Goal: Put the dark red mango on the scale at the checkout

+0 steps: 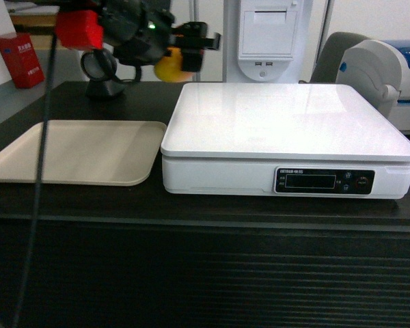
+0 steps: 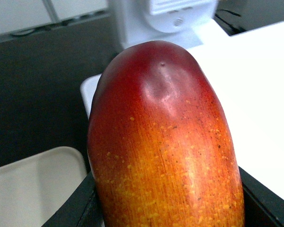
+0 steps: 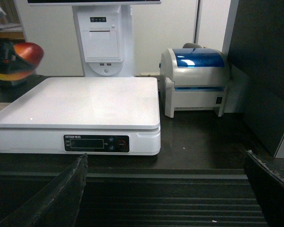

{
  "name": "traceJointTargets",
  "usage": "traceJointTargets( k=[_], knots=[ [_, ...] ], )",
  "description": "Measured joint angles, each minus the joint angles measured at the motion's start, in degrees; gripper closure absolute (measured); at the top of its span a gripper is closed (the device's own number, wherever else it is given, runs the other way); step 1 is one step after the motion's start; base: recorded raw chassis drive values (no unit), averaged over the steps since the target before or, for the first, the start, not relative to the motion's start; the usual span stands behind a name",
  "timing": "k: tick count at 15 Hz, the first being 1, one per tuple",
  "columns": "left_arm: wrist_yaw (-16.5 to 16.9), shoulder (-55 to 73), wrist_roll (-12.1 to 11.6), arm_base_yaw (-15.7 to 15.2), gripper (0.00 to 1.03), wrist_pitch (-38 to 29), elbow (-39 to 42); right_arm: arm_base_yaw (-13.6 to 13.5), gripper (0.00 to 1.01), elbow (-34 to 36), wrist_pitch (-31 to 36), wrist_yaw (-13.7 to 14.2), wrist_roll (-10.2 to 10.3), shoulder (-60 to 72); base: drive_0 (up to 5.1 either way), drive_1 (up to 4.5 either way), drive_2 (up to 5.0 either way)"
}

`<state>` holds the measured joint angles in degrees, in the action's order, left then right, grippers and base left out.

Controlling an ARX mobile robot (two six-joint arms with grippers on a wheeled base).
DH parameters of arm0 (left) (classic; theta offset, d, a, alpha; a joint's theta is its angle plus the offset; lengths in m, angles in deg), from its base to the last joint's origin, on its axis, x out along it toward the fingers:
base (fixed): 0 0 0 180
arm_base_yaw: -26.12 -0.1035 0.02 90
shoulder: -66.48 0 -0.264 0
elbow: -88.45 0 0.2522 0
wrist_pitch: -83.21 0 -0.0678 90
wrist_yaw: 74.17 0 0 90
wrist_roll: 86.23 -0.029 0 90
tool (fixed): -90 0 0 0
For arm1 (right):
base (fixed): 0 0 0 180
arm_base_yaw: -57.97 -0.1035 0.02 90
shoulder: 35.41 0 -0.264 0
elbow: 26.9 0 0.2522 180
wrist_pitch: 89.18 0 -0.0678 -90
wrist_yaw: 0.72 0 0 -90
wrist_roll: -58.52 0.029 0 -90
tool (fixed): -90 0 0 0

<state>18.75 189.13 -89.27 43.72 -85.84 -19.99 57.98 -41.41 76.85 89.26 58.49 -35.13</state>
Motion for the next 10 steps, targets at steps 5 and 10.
traceJointTargets(
  k=[5,10],
  knots=[
    [-1.7,4.5,0.1,10.8,0.44,2.9,-4.5,0.0,0.03,0.0,0.0,0.0,0.0,0.0,0.0,0.0,0.0],
    [-3.0,9.7,3.0,13.4,0.44,7.1,-10.4,0.0,0.03,0.0,0.0,0.0,0.0,0.0,0.0,0.0,0.0]
  ],
)
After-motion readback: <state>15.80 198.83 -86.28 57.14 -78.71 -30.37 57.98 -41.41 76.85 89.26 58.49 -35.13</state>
